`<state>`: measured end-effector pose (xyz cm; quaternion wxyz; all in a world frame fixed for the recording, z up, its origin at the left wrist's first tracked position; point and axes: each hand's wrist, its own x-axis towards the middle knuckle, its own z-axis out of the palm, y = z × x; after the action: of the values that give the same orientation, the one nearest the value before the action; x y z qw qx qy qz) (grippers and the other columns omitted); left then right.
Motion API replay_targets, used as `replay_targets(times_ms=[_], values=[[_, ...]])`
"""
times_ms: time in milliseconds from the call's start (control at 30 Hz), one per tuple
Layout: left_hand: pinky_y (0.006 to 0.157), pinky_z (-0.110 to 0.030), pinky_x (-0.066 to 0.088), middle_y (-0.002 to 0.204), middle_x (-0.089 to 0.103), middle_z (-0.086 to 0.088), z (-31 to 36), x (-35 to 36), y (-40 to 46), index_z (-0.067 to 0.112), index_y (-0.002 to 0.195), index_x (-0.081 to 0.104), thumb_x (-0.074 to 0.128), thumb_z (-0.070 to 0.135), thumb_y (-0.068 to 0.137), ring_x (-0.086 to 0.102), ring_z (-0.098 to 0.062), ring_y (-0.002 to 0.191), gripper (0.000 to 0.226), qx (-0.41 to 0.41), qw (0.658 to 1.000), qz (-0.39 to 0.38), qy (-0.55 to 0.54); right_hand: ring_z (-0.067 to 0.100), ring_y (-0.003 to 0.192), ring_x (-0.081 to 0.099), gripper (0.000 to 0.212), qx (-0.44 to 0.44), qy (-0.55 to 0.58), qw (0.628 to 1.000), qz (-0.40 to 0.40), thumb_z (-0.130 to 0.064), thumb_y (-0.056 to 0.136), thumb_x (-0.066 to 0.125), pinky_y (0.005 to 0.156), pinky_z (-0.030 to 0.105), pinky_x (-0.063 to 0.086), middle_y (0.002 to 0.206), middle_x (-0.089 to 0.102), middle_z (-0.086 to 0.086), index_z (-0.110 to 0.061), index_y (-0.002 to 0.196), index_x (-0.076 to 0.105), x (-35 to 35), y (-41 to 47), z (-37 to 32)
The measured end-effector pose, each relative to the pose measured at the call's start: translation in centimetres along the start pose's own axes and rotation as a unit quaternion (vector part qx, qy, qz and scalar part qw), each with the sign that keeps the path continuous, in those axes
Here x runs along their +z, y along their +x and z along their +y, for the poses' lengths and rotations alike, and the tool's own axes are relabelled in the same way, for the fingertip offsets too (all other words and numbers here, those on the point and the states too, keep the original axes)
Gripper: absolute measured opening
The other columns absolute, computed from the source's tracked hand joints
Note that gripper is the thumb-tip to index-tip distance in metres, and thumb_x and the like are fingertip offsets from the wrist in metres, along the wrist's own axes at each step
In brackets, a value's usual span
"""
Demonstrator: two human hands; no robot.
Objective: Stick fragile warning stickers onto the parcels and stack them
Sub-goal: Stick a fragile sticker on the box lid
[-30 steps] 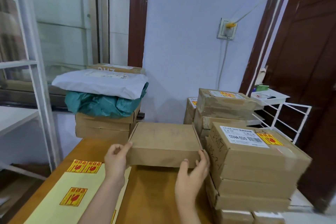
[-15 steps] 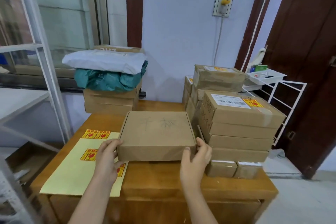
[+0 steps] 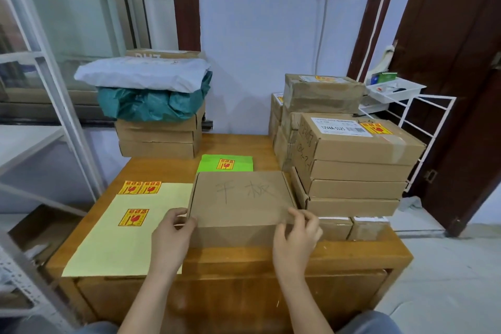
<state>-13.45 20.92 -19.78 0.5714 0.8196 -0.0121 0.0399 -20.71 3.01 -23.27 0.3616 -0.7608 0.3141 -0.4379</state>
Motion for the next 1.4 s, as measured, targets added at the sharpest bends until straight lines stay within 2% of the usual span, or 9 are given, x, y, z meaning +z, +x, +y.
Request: replay_targets(times_ms=[133, 300, 467, 533, 700, 833, 967, 1200, 1400], values=[[0.087, -0.038, 0.047, 0.119, 0.059, -0.007, 0.2, 0.5, 0.0, 0.011, 0.124, 0.055, 0.056, 0.016, 0.093, 0.053, -0.021, 0.104, 0.032, 0.044, 0.999, 0.016, 0.022, 0.018, 0.105, 0.037, 0.021, -0.048, -0.057, 0.997, 0.015, -0.009, 0.082, 0.054, 0.090, 0.050, 0.037, 0.109, 0.056, 0.003, -0.016, 0.095, 0.068, 0.5, -0.3, 0.2], [0.091, -0.036, 0.045, 0.120, 0.060, -0.007, -0.5, 0.6, 0.4, 0.015, 0.118, 0.062, 0.052, 0.016, 0.095, 0.054, -0.023, 0.110, 0.025, 0.083, 0.996, 0.007, 0.034, 0.019, 0.105, 0.039, 0.035, -0.069, -0.087, 0.993, 0.026, -0.028, 0.081, 0.036, 0.096, 0.046, 0.028, 0.105, 0.060, -0.001, -0.020, 0.091, 0.068, 0.5, -0.4, 0.3], [0.095, -0.040, 0.046, 0.130, 0.056, -0.008, -0.8, 0.3, 0.0, 0.016, 0.136, 0.047, 0.051, 0.031, 0.096, 0.052, -0.027, 0.119, 0.043, 0.061, 0.997, -0.023, 0.027, 0.021, 0.106, 0.040, 0.014, -0.102, -0.116, 0.988, 0.027, -0.011, 0.078, 0.059, 0.096, 0.050, 0.029, 0.102, 0.060, 0.001, -0.018, 0.085, 0.069, 0.6, 0.0, 0.5], [0.098, -0.040, 0.044, 0.133, 0.055, -0.008, -1.2, 0.0, -0.1, 0.015, 0.137, 0.045, 0.050, 0.038, 0.094, 0.051, -0.027, 0.122, 0.049, 0.051, 0.998, -0.023, 0.039, 0.020, 0.105, 0.040, 0.018, -0.124, -0.098, 0.987, 0.016, -0.002, 0.073, 0.066, 0.094, 0.051, 0.032, 0.100, 0.060, 0.001, -0.016, 0.084, 0.069, 0.7, 0.1, -0.2], [0.099, -0.041, 0.041, 0.124, 0.060, -0.012, -2.8, -1.5, 0.6, 0.007, 0.118, 0.061, 0.046, 0.019, 0.098, 0.051, -0.028, 0.118, 0.028, 0.069, 0.993, 0.051, 0.084, 0.012, 0.093, 0.043, 0.026, -0.225, -0.018, 0.972, -0.070, -0.019, 0.082, 0.043, 0.083, 0.034, 0.038, 0.088, 0.059, -0.006, -0.017, 0.083, 0.068, 1.9, -0.8, -3.9], [0.098, -0.044, 0.041, 0.125, 0.059, -0.014, -4.1, -3.5, 2.6, 0.006, 0.119, 0.061, 0.053, 0.015, 0.094, 0.049, -0.030, 0.119, 0.028, 0.054, 0.983, 0.065, 0.165, 0.013, 0.088, 0.051, 0.031, -0.273, 0.017, 0.947, -0.169, -0.022, 0.085, 0.038, 0.073, 0.035, 0.050, 0.085, 0.059, -0.006, -0.015, 0.084, 0.068, 3.6, -2.5, -6.3], [0.100, -0.045, 0.040, 0.129, 0.057, -0.016, -4.4, -4.7, 5.5, 0.003, 0.123, 0.059, 0.055, 0.018, 0.092, 0.048, -0.033, 0.121, 0.034, 0.052, 0.971, 0.051, 0.229, 0.013, 0.090, 0.051, 0.036, -0.322, 0.041, 0.916, -0.237, -0.023, 0.086, 0.035, 0.074, 0.032, 0.050, 0.088, 0.060, -0.001, -0.011, 0.088, 0.069, 5.7, -4.2, -9.2], [0.105, -0.046, 0.031, 0.140, 0.043, -0.022, -4.6, -5.7, 12.5, 0.000, 0.139, 0.041, 0.053, 0.012, 0.090, 0.033, -0.038, 0.131, 0.052, 0.044, 0.957, 0.004, 0.288, 0.019, 0.120, 0.045, 0.038, -0.238, 0.052, 0.876, -0.417, -0.014, 0.094, 0.041, 0.096, 0.032, 0.040, 0.127, 0.049, 0.003, -0.012, 0.130, 0.052, 10.2, -6.0, -13.3], [0.118, -0.039, 0.012, 0.159, 0.013, -0.010, -7.1, -5.8, 16.1, 0.013, 0.150, 0.018, 0.035, 0.035, 0.099, 0.006, -0.027, 0.146, 0.058, 0.052, 0.897, -0.058, 0.435, 0.015, 0.136, 0.030, 0.049, -0.121, 0.086, 0.881, -0.449, -0.009, 0.095, 0.039, 0.110, 0.021, 0.025, 0.146, 0.035, 0.001, -0.011, 0.144, 0.035, 14.8, -7.4, -13.9]])
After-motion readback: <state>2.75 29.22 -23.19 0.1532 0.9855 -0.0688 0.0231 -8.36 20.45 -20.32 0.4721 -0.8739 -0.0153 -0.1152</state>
